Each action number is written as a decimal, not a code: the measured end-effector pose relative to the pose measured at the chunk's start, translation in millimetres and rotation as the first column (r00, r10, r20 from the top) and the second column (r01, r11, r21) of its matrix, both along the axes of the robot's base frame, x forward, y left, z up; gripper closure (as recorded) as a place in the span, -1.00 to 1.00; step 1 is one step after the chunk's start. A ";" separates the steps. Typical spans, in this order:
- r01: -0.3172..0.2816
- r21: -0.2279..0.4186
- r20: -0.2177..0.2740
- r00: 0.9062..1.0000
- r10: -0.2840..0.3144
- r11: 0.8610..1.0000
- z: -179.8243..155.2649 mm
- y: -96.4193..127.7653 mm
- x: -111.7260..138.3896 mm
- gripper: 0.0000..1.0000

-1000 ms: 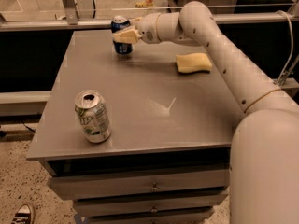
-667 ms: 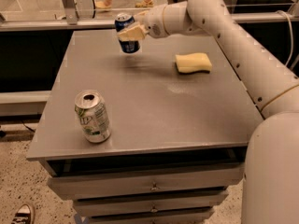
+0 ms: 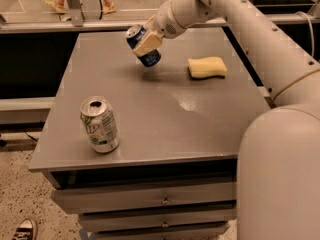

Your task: Knock pepsi can over

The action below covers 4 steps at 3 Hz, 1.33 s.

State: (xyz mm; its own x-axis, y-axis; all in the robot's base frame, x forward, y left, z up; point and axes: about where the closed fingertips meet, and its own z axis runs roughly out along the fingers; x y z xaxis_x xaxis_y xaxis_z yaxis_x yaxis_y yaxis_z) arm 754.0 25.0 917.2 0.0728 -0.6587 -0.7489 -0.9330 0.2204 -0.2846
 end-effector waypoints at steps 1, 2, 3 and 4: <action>-0.117 -0.166 -0.063 0.992 0.108 0.979 -26.0 4.4 -19.8 0.77; -0.234 -0.286 -0.117 0.971 0.209 0.929 -46.0 12.0 -38.3 0.30; -0.353 -0.338 -0.134 0.936 0.327 0.872 -56.4 23.4 -55.2 -0.33; -0.403 -0.350 -0.135 0.915 0.380 0.846 -59.4 28.4 -62.8 -0.81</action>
Offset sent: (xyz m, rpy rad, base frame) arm -0.0563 0.0124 -0.0583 -0.4613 0.1136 0.3600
